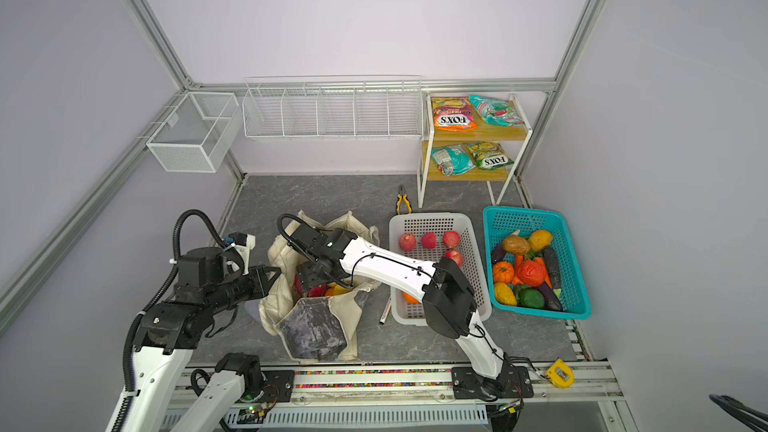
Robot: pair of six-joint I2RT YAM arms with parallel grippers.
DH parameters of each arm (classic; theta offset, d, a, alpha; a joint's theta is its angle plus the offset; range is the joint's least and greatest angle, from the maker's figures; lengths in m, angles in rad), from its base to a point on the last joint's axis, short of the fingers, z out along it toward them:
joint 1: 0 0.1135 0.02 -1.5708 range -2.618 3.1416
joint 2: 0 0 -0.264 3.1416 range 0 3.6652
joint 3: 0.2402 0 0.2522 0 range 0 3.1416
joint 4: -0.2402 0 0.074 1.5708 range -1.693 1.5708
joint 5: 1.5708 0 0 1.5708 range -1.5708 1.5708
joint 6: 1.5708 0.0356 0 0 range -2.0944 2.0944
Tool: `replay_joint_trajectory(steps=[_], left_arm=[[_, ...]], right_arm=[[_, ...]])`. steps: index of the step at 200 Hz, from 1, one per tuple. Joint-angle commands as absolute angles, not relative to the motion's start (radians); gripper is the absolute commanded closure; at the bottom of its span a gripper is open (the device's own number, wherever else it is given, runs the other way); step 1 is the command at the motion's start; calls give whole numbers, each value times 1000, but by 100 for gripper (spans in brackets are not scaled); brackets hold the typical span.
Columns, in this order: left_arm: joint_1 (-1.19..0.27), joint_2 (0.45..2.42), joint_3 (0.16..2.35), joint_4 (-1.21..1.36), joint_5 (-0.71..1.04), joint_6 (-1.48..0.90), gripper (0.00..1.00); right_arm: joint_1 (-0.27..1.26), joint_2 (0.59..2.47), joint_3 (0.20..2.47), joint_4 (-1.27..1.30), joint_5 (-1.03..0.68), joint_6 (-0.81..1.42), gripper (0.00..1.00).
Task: Place the food into the grocery bag and tie it
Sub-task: 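Open the right gripper and withdraw it from the bag, then move the right gripper over the teal basket and grasp the red tomato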
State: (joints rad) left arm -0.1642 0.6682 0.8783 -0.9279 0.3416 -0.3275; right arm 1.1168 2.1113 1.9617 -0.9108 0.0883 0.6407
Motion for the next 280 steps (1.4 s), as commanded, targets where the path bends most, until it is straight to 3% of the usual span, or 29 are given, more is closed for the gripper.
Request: replay_joint_trajectory(steps=[1, 77, 124, 177, 206, 227, 280], left_arm=[[-173, 668, 868, -940, 370, -314, 100], [-187, 624, 864, -929, 391, -307, 100], [-190, 619, 864, -931, 379, -310, 100], [-190, 611, 861, -926, 374, -311, 100], [-190, 624, 862, -928, 382, -309, 100], [-194, 632, 864, -929, 386, -307, 100], [-221, 629, 864, -929, 367, -313, 100]], right_arm=[[1114, 2019, 2002, -910, 111, 595, 12], [1090, 1755, 2091, -1036, 233, 533, 12], [966, 1472, 1895, -1140, 388, 572, 12], [608, 1099, 1523, -1185, 435, 611, 12], [366, 1107, 1458, -1315, 420, 595, 12], [238, 1092, 1351, -1259, 433, 514, 12], [-162, 1132, 1192, -1094, 170, 420, 12]])
